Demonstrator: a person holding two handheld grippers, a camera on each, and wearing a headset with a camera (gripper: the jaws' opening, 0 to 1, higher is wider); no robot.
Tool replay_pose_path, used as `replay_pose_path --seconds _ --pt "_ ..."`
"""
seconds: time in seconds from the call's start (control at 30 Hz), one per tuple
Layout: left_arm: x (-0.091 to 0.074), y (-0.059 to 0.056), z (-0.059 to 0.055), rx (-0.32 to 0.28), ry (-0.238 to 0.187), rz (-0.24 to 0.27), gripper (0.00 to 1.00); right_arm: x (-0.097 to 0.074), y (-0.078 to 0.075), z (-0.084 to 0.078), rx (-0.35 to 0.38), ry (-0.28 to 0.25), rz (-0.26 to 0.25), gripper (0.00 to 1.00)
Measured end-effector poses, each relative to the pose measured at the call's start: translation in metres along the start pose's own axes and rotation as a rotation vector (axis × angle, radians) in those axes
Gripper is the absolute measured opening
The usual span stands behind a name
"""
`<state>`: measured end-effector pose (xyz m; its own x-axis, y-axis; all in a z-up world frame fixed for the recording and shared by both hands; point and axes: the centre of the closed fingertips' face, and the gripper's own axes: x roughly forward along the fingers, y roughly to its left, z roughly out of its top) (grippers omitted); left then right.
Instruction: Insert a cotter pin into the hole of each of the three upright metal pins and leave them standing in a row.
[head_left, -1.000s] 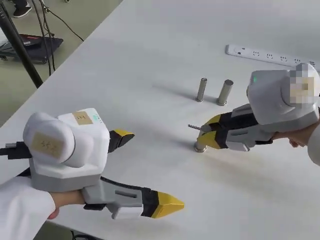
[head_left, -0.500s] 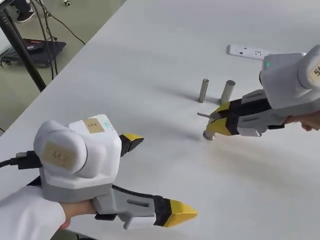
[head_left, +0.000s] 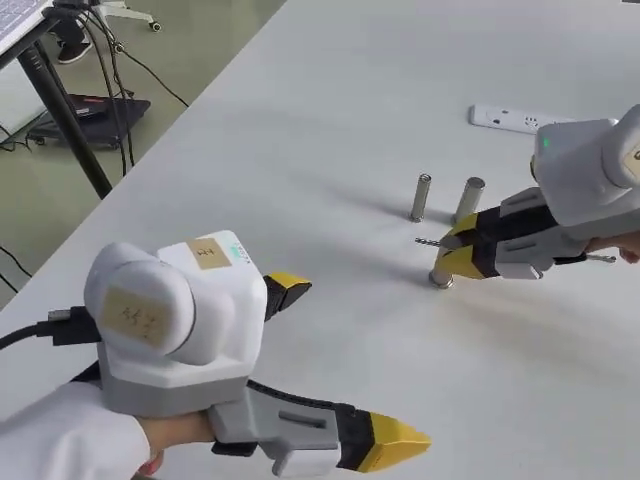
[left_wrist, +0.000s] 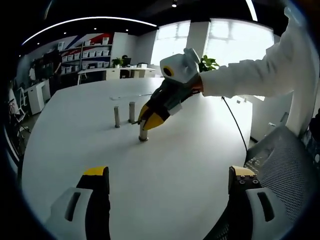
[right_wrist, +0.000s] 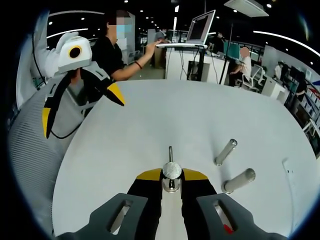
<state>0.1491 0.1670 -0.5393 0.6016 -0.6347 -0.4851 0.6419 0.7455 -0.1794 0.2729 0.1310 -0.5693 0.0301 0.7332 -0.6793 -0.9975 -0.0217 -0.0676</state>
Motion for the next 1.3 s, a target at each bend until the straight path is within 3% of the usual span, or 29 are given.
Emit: replay_pose_path --seconds 0.13,0.17,0.3,0.4,0.53,0.63,0.9,1.0,1.13,1.2,1.3 --pt "0.001 0.001 0.004 -0.007 -0.006 0.011 0.99 0.001 -0.001 0.0 0.013 -0.004 0.009 0.08" --pt "0.001 0.002 0.005 -0.013 -0.013 0.017 0.99 0.002 0.0 0.0 0.057 -0.015 0.014 0.08" --pt "0.0 0.001 0.009 -0.037 -0.033 0.018 0.99 0.002 -0.001 -0.001 0.034 -0.008 0.012 0.08" --pt "-0.001 -0.006 0.008 -0.004 -0.017 -0.01 0.99 0.001 -0.001 -0.001 0.04 -0.012 0.014 0.08" --pt "0.0 -0.006 0.007 -0.003 -0.009 -0.009 0.99 0.003 0.004 0.0 0.018 -0.007 0.028 0.08" --pt "0.0 -0.007 0.008 -0.003 -0.004 -0.009 0.99 0.003 0.003 0.001 0.058 -0.026 0.024 0.09" --pt "0.002 -0.009 0.005 0.01 0.023 -0.016 0.99 0.005 0.004 -0.001 -0.04 -0.004 0.017 0.1" --pt "0.003 -0.011 0.005 0.019 0.028 -0.024 0.99 0.007 0.005 -0.006 -0.056 0.009 0.005 0.1" --pt "0.004 -0.013 0.006 0.024 0.031 -0.031 0.99 0.003 0.007 -0.001 -0.009 -0.036 -0.008 0.2" --pt "0.004 -0.013 0.006 0.029 0.036 -0.031 0.99 -0.002 0.004 0.0 -0.012 -0.035 -0.042 0.19" --pt "0.004 -0.014 0.004 0.025 0.044 -0.037 0.99 -0.018 0.0 0.011 0.034 -0.102 -0.105 0.22"
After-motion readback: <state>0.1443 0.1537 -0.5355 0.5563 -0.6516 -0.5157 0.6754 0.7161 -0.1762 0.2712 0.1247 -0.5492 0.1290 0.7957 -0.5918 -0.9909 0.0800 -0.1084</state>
